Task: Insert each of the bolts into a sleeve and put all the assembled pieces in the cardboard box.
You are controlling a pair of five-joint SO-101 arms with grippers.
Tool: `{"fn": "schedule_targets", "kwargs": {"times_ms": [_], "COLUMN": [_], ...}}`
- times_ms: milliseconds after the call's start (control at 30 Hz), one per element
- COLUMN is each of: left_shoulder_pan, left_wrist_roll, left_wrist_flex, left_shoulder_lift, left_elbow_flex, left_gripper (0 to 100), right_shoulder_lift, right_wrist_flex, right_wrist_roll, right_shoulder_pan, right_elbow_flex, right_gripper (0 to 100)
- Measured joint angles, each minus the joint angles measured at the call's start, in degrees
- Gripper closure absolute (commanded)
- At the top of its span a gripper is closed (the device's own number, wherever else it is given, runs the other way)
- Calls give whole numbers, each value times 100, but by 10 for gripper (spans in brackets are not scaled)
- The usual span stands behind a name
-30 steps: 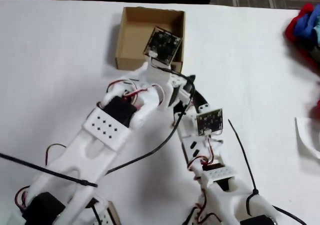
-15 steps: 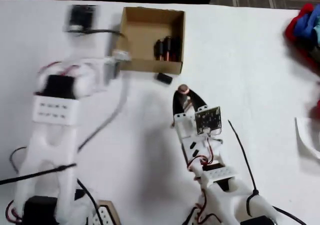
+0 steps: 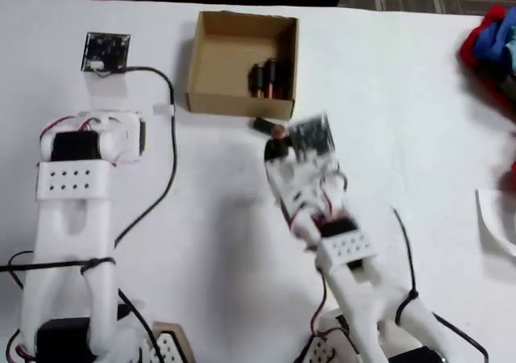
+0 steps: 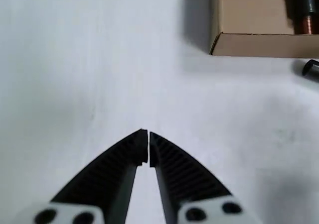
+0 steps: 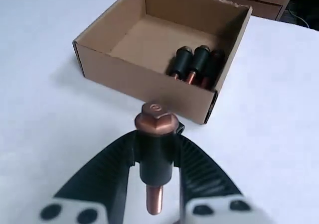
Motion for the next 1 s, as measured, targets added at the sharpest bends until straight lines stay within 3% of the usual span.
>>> {"fn": "schedule_targets", "kwargs": {"times_ms": [133,233,367,533,800,1000], "left_shoulder_pan": [9,9,9,-44,-53,-70], "left_wrist_roll": [-18,-18,-18,-18,-18,-18], "left_wrist_flex": [-932,-1547,-2303,-3490,-3903,-3903], "left_shoulder_lift": [0,0,0,0,0,0], "left_elbow_flex": [721,1292,2092,2892,3130,3138], "left_gripper": [973,973,973,973,973,973], "right_shoulder_lift": [0,-9,185,1547,5459,8475], "right_wrist_flex": [1873,3191,3490,3982,6382,6664], "right_wrist_roll": [0,0,18,229,185,-1389], "right_shoulder_pan": [-53,35,229,651,589,501], "right_elbow_flex": [-1591,-1969,-2127,-3525,-8633,-13222], "right_gripper": [978,978,978,978,978,978]}}
